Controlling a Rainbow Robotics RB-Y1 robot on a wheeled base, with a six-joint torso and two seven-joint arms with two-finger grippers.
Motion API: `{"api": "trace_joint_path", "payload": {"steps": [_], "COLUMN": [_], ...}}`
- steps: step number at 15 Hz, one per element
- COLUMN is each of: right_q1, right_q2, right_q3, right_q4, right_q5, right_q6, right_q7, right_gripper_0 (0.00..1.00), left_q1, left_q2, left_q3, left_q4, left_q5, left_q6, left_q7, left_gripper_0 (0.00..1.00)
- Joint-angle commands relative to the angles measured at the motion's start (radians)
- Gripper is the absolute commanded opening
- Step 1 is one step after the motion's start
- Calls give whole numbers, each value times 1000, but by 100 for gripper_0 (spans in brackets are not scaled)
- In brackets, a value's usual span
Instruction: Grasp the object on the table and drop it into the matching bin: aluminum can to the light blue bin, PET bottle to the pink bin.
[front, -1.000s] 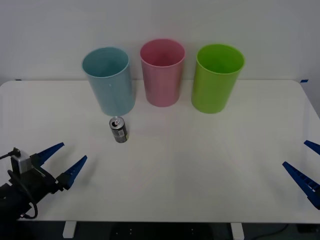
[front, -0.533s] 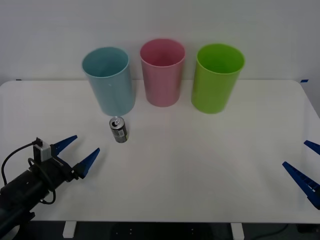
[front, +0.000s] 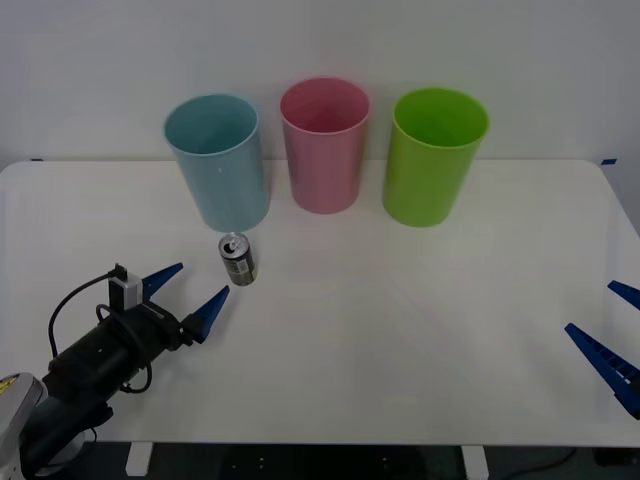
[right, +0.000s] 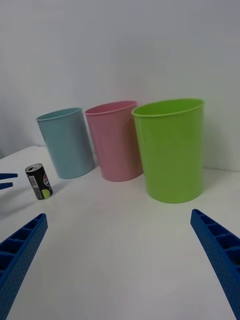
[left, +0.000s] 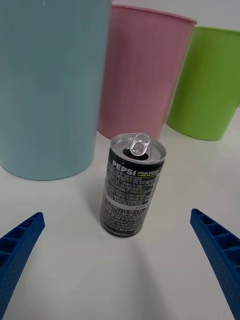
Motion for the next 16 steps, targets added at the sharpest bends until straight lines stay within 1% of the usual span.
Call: {"api": "trace_joint_path", "payload": {"steps": [1,11,16], "right_q1": [0,0,0], "right_q2": [0,0,0], "right_q3": [0,0,0], "right_q4": [0,0,0], "right_q5": [0,0,0], "right_q6": [0,0,0], "right_q7": [0,0,0], "right_gripper_0": [100,100,100], "left_q1": [-44,-185,-242], "left_q2": [-4,-4,-6], "left_q3": [-10,-42,-78], "left_q4": [49,209,255], "left_q5": [0,-5,-10], "left_q6": [0,28,54], "left_q7": [-9,-38,-43], "left_gripper_0": [100,100,100]}}
